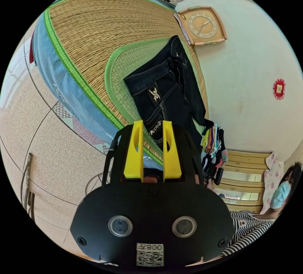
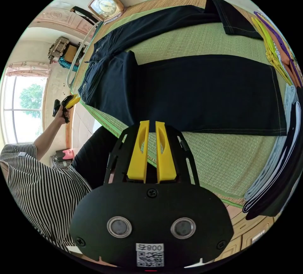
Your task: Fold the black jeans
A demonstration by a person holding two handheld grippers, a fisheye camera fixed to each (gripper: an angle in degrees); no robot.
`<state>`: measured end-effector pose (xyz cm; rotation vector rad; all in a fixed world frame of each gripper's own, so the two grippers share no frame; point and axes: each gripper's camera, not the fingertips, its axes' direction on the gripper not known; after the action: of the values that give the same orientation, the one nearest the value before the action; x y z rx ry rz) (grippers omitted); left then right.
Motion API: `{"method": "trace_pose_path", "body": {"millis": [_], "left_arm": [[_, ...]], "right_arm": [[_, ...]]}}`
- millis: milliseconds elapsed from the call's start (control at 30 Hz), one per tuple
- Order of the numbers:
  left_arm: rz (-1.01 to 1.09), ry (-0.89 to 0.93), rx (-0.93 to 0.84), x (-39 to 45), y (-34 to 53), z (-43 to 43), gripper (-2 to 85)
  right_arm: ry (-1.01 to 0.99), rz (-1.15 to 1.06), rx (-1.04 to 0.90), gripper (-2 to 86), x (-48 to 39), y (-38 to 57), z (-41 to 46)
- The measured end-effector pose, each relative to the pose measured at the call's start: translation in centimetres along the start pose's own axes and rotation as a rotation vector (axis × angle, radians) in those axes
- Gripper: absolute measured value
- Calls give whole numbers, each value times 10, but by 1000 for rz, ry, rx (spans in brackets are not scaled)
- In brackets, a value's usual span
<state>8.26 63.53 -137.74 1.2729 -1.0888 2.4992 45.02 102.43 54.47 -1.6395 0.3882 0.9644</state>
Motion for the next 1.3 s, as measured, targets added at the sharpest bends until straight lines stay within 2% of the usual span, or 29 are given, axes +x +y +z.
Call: {"method": "trace_pose_path", "body": {"millis": [167, 300, 767, 933, 1067, 1167, 1300], "left_arm": [[-31, -52, -19, -4, -5, 7, 62], [-62, 10, -7, -14, 0, 4, 27], [53, 69, 121, 11, -1, -39, 1], [-10, 25, 156, 2, -8, -46, 3], [-29, -21, 159, 7, 2, -41, 7], [14, -32, 153, 22, 13, -37, 16], [156, -28, 22, 66, 24, -6, 40]], "right_arm": [[1, -15, -20, 40, -21, -1, 8], [30, -43, -96, 37, -38, -4, 27], [30, 42, -66, 25, -37, 0, 14], [82, 173, 12, 27, -9, 15, -9], [135, 370, 142, 43, 40, 34, -48], [232, 477, 215, 57, 71, 45, -79], [397, 569, 204, 70, 108, 45, -102]]}}
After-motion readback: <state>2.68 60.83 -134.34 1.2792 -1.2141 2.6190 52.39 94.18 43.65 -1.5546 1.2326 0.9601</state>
